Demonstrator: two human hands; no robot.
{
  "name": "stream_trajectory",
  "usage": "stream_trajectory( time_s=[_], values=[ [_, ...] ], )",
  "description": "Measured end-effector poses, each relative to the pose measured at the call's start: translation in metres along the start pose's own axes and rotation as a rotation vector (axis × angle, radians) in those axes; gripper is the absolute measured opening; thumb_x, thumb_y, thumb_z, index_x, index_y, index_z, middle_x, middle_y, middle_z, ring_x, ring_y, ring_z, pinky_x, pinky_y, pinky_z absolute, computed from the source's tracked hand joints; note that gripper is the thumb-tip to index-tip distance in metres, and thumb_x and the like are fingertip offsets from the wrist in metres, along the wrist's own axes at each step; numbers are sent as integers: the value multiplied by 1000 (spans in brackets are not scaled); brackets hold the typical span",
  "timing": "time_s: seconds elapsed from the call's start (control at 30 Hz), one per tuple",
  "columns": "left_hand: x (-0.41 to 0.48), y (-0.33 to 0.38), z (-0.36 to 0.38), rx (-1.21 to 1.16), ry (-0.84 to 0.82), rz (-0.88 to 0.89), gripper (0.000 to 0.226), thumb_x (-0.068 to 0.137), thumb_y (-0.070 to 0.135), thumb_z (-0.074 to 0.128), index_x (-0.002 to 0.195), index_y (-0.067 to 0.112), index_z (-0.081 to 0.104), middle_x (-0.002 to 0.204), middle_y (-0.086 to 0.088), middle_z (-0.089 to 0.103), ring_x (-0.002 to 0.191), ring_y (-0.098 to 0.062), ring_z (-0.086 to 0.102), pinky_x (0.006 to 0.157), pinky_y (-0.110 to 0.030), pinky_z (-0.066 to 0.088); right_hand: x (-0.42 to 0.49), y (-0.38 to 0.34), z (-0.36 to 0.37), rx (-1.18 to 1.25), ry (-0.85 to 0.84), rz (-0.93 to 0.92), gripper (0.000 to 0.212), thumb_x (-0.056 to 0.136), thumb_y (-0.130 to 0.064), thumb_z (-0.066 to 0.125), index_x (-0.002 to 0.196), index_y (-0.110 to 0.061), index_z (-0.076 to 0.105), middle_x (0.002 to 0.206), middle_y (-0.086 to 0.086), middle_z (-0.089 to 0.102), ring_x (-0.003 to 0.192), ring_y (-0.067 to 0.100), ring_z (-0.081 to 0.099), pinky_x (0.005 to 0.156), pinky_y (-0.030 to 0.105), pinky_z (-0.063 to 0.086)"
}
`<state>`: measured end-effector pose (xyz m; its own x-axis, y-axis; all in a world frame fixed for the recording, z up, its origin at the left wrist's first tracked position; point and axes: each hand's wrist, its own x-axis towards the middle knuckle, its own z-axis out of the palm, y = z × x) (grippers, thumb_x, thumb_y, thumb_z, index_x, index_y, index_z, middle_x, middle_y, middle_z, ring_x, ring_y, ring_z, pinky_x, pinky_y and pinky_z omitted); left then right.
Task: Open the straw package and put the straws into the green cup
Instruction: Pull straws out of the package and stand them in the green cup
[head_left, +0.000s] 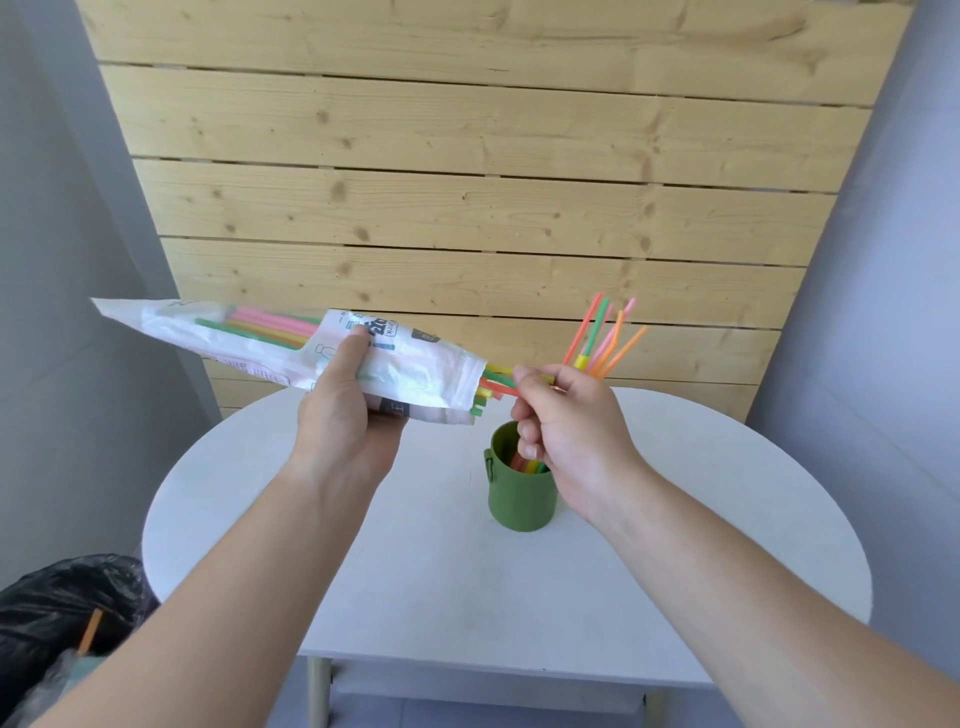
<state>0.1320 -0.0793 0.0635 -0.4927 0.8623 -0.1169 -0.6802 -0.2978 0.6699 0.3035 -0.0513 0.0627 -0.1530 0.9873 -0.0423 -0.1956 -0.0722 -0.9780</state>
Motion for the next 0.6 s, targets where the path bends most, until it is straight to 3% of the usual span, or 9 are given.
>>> stream_trajectory(
  time_s=[0.13,0.3,0.5,0.6],
  values=[
    [1,6,-4,-23,11,5,37,101,18,65,136,7,60,119,-9,77,110,-22,76,99,-45,59,4,-4,-8,42,4,23,11,94,-21,68,91,-11,65,60,3,56,43,12,42,42,24,35],
    [1,3,-3,-19,3,-5,18,102,18,64,118,10,64,93,-3,80,89,-19,79,100,-46,58,3,-2,-6,-23,-33,-42,12,94,-17,68,87,-8,66,58,3,59,41,11,42,40,22,36],
    [8,11,-12,-72,16,-11,29,102,22,65,127,7,63,111,-7,79,107,-23,77,102,-48,57,21,-32,-38,-152,11,-156,16,95,-14,67,80,-9,67,56,0,56,43,10,43,41,22,38],
    [12,10,-16,-101,49,-39,19,102,22,64,117,9,65,94,-5,80,99,-22,78,100,-46,58,26,-41,-55,-169,26,-159,13,95,-13,66,84,-8,69,60,4,54,44,9,41,40,21,37]
  ],
)
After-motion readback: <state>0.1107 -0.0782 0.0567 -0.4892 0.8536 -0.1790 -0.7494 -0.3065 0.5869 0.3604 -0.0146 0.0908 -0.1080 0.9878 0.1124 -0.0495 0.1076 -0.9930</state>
